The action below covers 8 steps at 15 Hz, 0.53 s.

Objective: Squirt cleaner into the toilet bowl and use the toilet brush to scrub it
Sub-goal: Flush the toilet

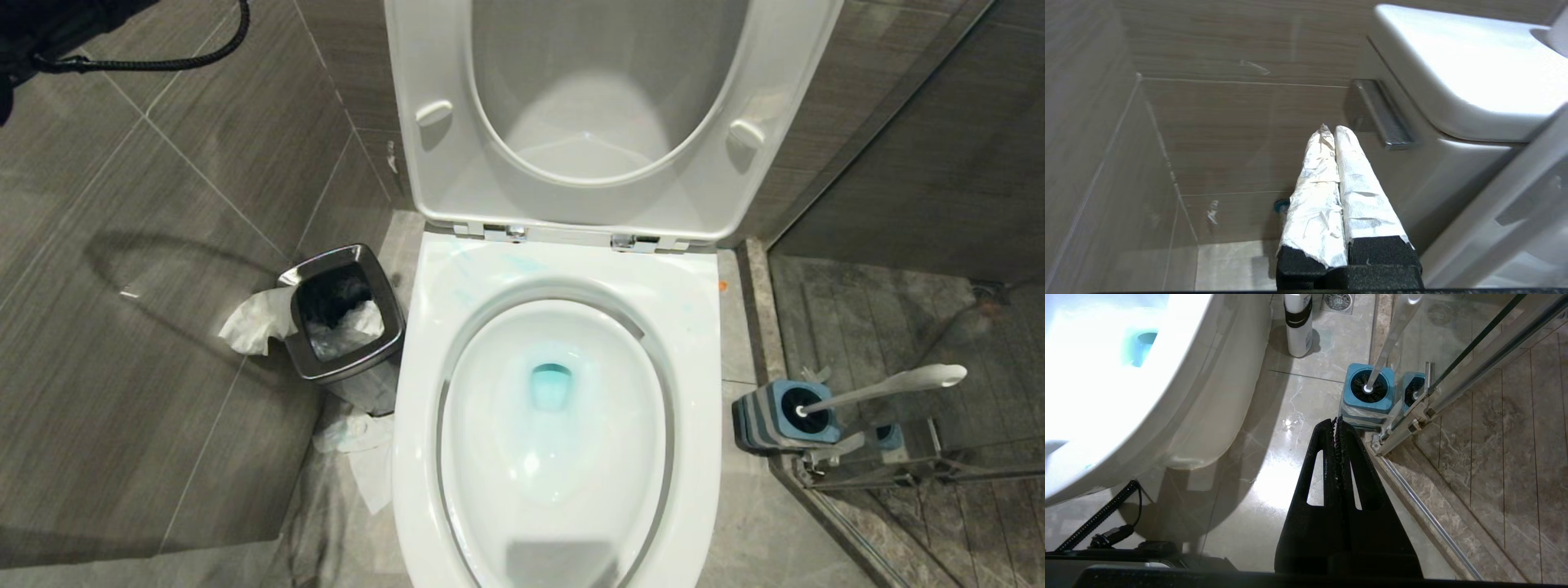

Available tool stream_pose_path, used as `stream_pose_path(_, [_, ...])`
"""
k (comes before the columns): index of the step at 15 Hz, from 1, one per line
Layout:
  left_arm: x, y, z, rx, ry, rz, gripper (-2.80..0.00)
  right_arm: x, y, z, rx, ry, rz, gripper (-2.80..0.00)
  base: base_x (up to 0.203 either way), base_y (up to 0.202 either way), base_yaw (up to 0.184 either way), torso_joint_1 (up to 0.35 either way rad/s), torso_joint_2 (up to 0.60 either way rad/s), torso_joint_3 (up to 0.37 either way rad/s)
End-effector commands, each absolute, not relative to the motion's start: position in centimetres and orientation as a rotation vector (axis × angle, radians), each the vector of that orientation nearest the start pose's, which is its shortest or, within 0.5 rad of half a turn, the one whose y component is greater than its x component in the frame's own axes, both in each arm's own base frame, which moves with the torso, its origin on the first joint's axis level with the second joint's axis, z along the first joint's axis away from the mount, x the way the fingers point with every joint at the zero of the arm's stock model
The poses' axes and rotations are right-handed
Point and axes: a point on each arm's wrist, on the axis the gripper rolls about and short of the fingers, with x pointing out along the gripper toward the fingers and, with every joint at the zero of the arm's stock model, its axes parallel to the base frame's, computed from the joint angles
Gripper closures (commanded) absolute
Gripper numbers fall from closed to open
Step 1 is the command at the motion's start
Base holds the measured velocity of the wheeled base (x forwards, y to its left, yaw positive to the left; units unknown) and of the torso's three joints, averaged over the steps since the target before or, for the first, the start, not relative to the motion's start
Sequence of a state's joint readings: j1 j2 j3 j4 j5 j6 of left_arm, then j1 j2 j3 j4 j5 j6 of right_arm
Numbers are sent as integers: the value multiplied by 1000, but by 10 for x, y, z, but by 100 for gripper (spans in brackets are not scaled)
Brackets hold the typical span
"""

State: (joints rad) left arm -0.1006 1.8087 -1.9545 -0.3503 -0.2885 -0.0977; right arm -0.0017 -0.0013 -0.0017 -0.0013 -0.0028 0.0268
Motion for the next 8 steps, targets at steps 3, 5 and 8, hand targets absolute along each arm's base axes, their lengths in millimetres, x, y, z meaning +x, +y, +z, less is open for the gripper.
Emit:
stream_pose_path(3, [310, -44, 443, -53, -451, -415, 0, -23, 0, 76, 28, -3, -5, 0, 0, 0, 0, 0, 0, 0])
stream_pose_path(5, [309, -44, 444, -53, -449, -418, 0, -23, 0, 76, 28, -3, -5, 0, 0, 0, 0, 0, 0, 0])
stream_pose_path(8, [302, -44, 449, -49, -467, -422, 0, -23, 0, 76, 28, -3, -5, 0, 0, 0, 0, 0, 0, 0])
